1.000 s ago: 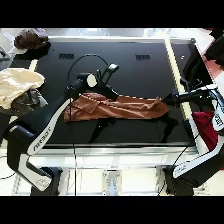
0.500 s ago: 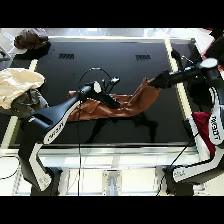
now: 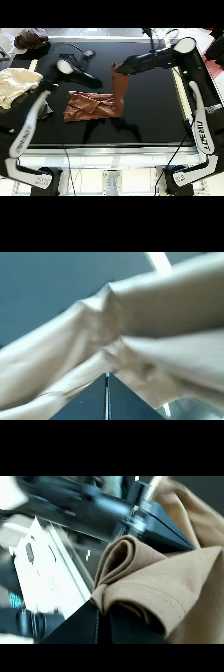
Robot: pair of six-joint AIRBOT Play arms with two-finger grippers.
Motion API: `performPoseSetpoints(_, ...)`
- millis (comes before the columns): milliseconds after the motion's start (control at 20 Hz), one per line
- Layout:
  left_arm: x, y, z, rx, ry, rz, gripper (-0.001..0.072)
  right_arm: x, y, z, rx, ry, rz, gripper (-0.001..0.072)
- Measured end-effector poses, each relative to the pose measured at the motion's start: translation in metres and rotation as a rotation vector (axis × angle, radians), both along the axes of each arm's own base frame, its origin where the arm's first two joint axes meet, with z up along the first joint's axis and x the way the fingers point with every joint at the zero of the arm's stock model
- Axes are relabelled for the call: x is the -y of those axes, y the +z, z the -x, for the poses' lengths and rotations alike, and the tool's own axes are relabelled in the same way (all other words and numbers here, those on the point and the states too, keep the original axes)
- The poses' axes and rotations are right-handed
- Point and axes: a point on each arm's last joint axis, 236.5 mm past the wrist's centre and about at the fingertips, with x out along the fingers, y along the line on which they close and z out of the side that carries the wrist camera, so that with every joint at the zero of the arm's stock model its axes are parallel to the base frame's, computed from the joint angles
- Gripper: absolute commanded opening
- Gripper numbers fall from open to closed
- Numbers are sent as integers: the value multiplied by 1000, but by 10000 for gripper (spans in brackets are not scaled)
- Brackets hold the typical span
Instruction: Fold the shirts.
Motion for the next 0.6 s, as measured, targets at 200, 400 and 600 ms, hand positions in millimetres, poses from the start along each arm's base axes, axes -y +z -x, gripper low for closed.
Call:
performPoseSetpoints(200, -79, 74, -3, 110, 132, 18, 19, -77, -22, 7, 24, 23, -11, 78)
performPoseSetpoints(400, -124, 104, 8, 140, 198, 10, 19, -151, -54, 10, 24, -11, -49, 579)
performPoseSetpoints(600, -138, 105, 18, 121, 206, -6, 19, -184, -53, 11, 61, -51, -88, 554)
